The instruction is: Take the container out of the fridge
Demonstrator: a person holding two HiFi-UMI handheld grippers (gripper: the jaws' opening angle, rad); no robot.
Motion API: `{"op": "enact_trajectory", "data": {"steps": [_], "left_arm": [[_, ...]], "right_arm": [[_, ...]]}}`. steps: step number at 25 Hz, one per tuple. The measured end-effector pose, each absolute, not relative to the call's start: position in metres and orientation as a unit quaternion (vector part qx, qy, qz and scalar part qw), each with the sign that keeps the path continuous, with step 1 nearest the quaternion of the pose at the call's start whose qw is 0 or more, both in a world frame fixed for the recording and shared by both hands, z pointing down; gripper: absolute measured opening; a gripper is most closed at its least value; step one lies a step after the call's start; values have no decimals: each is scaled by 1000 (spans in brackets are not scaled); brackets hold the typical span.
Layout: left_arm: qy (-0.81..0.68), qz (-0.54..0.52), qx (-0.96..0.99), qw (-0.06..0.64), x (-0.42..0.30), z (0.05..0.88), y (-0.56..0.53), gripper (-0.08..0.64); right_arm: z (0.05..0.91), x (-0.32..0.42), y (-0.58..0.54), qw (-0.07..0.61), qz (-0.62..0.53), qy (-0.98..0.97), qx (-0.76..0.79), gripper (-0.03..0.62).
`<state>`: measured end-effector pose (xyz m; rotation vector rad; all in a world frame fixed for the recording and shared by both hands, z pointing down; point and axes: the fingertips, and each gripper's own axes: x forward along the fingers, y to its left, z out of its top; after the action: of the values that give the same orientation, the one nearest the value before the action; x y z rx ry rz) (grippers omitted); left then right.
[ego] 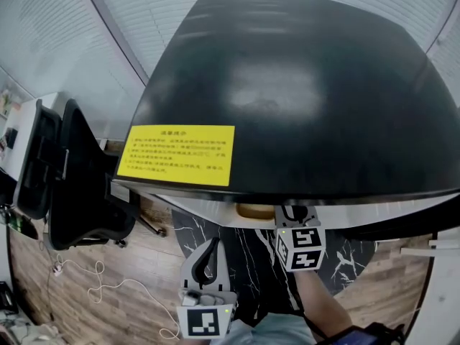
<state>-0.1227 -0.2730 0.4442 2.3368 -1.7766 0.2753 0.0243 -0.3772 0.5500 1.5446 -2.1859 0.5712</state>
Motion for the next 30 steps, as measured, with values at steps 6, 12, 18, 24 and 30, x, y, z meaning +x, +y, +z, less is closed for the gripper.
{"op": "enact_trajectory", "data": {"steps": [6,12,18,24,30], "left_arm": [[-603,95,786,98,-125,445,-273,14],[-606,93,784,94,-127,442,-272,14],[-608,91,783,93,-128,440,-269,14],[-607,93,784,88,-126,436,-266,14],[-606,88,786,86,-124,432,-263,14]], "right_arm": [[556,22,-380,206,215,-780,550,100],[556,23,-380,218,218,-774,553,77],[557,27,-378,221,218,-771,557,58],[555,26,-371,222,217,-774,552,37],[552,30,-365,217,214,-774,555,35]]}}
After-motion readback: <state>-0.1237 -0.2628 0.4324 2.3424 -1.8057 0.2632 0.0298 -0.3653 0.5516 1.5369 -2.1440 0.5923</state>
